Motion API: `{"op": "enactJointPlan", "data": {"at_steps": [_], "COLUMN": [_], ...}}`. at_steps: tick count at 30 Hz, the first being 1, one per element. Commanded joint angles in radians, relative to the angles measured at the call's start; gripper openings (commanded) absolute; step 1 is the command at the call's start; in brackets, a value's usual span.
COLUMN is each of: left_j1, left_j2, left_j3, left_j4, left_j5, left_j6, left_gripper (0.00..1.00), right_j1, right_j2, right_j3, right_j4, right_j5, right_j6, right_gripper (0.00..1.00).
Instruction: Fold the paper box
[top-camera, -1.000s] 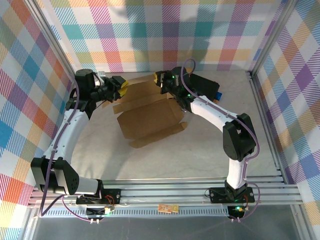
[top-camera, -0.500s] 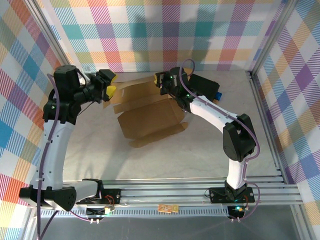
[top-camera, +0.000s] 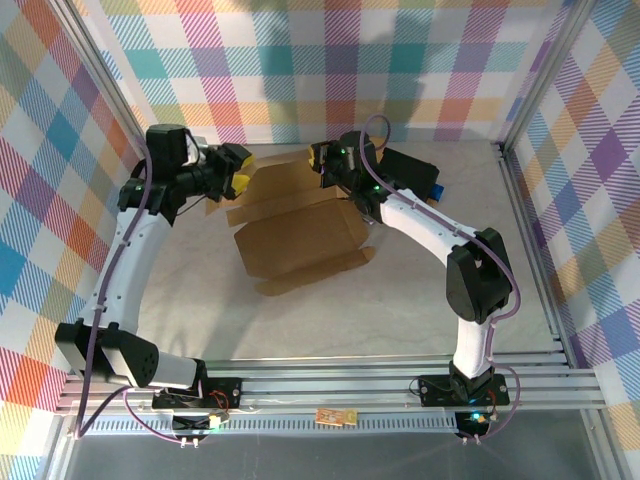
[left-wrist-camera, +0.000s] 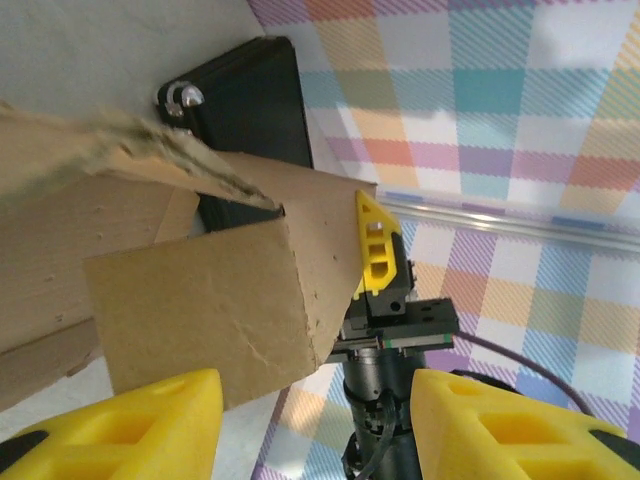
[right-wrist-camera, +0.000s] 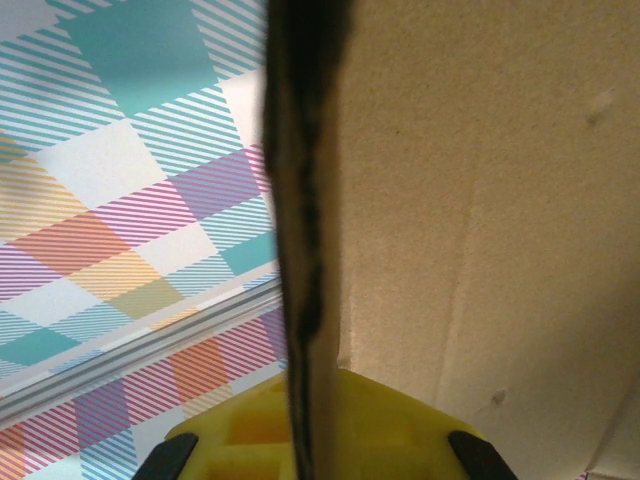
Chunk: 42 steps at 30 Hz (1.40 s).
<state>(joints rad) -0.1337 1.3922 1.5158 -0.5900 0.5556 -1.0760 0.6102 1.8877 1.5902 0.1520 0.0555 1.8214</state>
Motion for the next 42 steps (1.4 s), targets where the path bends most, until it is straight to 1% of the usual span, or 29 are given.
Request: {"op": "enactJointPlan", "data": {"at_steps": [1, 6, 8, 11, 14, 15, 16, 17, 18, 19, 20, 22, 23, 25, 27, 28, 30, 32, 34, 35, 36, 38, 40, 42], "left_j1": [-0.027, -0.032, -0.033, -0.034, -0.033, -0.033, -0.033, -0.032, -0.031, -0.028, -0.024, -0.012, -0.006, -0.003, -0.003, -0.003, -0.001, 0.003, 0.006, 0.006, 0.008, 0.015, 0.015, 0.017], "left_j2": [0.001, 0.026, 0.041, 0.062, 0.074, 0.077, 0.080, 0.078, 0.074, 0.064, 0.051, 0.004, -0.023, -0.102, -0.186, -0.229, -0.322, -0.395, -0.442, -0.457, -0.468, -0.474, -0.464, -0.453], "left_j3": [-0.031, -0.040, -0.027, -0.013, -0.014, -0.018, -0.022, -0.026, -0.030, -0.030, -0.028, -0.020, -0.015, -0.006, -0.040, -0.088, -0.211, -0.345, -0.472, -0.518, -0.563, -0.642, -0.711, -0.783], "left_j4": [0.045, 0.083, 0.089, 0.091, 0.111, 0.124, 0.132, 0.134, 0.131, 0.118, 0.100, 0.050, 0.018, -0.097, -0.196, -0.227, -0.248, -0.231, -0.163, -0.123, -0.076, 0.036, 0.170, 0.299], "left_j5": [-0.001, -0.009, -0.014, -0.022, -0.024, -0.022, -0.019, -0.020, -0.025, -0.035, -0.047, -0.077, -0.096, -0.172, -0.248, -0.282, -0.304, -0.310, -0.320, -0.329, -0.347, -0.357, -0.363, -0.364], "left_j6": [0.019, 0.016, 0.016, 0.021, 0.022, 0.022, 0.023, 0.025, 0.032, 0.046, 0.059, 0.108, 0.140, 0.246, 0.345, 0.382, 0.437, 0.464, 0.486, 0.499, 0.507, 0.545, 0.624, 0.696], "left_gripper": [0.51, 0.50, 0.47, 0.40, 0.38, 0.34, 0.24, 0.17, 0.14, 0.17, 0.24, 0.50, 0.56, 0.61, 0.62, 0.61, 0.56, 0.49, 0.39, 0.36, 0.36, 0.38, 0.44, 0.47], "right_j1": [0.006, 0.013, 0.016, 0.020, 0.023, 0.025, 0.026, 0.026, 0.027, 0.028, 0.029, 0.029, 0.028, 0.027, 0.018, 0.014, 0.010, 0.007, 0.006, 0.006, 0.006, 0.006, 0.006, 0.006], "right_j2": [-0.010, -0.007, -0.008, -0.009, -0.013, -0.013, -0.014, -0.015, -0.014, -0.015, -0.015, -0.019, -0.021, -0.031, -0.046, -0.058, -0.078, -0.093, -0.104, -0.105, -0.104, -0.098, -0.090, -0.081], "right_j3": [0.037, 0.042, 0.040, 0.036, 0.029, 0.025, 0.019, 0.014, 0.010, 0.006, 0.003, -0.004, -0.005, -0.014, -0.015, -0.009, 0.003, 0.030, 0.063, 0.073, 0.081, 0.091, 0.102, 0.122], "right_j4": [0.011, 0.007, 0.008, 0.009, 0.011, 0.008, 0.009, 0.012, 0.013, 0.013, 0.013, 0.009, 0.010, 0.005, -0.028, -0.054, -0.096, -0.161, -0.237, -0.259, -0.265, -0.281, -0.291, -0.310], "right_j5": [-0.011, -0.016, -0.016, -0.017, -0.017, -0.016, -0.016, -0.016, -0.016, -0.017, -0.015, -0.008, -0.004, 0.017, 0.028, 0.038, 0.056, 0.066, 0.076, 0.079, 0.080, 0.081, 0.079, 0.071], "right_j6": [0.000, 0.000, 0.001, 0.003, -0.002, -0.003, -0.002, -0.002, -0.003, -0.003, -0.005, -0.007, -0.008, -0.008, -0.011, -0.018, -0.033, -0.051, -0.067, -0.073, -0.074, -0.067, -0.063, -0.061], "right_gripper": [0.00, 0.00, 0.00, 0.00, 0.00, 0.00, 0.00, 0.00, 0.00, 0.00, 0.00, 0.00, 0.00, 0.00, 0.00, 0.00, 0.00, 0.00, 0.00, 0.00, 0.00, 0.00, 0.00, 0.00]}}
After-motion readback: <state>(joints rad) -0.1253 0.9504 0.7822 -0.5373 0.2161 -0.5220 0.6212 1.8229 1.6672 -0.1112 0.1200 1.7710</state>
